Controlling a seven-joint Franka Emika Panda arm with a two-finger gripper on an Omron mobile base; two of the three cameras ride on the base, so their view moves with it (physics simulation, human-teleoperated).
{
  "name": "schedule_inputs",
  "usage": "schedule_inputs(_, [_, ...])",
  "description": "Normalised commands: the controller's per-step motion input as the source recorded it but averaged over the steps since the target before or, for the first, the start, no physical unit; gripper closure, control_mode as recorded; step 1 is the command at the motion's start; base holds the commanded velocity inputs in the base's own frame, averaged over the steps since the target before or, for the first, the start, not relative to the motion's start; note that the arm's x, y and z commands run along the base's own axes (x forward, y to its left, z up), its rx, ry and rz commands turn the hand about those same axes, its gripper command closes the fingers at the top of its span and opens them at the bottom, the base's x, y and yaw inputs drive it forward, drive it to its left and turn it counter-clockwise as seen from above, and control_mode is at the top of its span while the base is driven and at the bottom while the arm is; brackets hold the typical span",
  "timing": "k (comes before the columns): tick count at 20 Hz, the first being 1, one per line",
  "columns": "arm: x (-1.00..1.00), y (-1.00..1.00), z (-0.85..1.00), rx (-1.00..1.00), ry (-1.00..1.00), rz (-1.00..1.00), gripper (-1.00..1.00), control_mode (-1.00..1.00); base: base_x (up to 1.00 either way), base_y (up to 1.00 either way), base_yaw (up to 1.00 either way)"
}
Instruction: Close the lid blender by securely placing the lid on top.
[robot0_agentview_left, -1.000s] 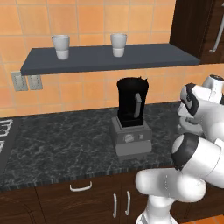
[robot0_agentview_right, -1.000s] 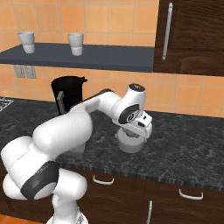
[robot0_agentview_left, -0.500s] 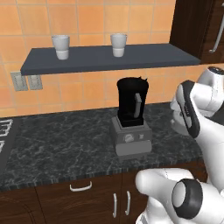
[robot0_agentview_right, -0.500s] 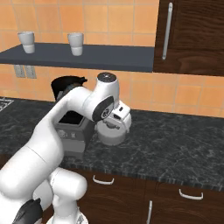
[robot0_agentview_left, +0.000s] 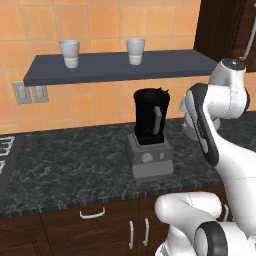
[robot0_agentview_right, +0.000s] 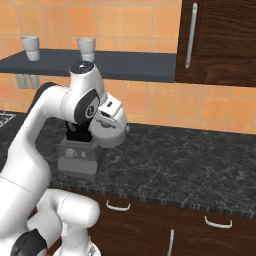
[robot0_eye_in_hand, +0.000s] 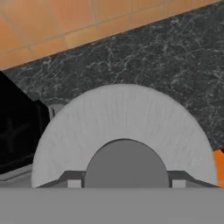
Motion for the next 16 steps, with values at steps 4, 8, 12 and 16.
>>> schedule_inputs(4, [0.00,0.46,1.00,-0.07,-0.12,0.00,1.00,-1.00,0.00,0.00,0.00])
schedule_inputs(8, [0.00,0.48,1.00,-0.04,-0.08,0.00,1.00,-1.00,0.00,0.00,0.00])
schedule_inputs(12, [0.03,0.48,1.00,0.00,-0.02,0.00,1.00,-1.00,0.00,0.00,0.00])
schedule_inputs(16, [0.34,0.57,0.77,0.00,-0.01,0.02,1.00,-1.00,0.00,0.00,0.00])
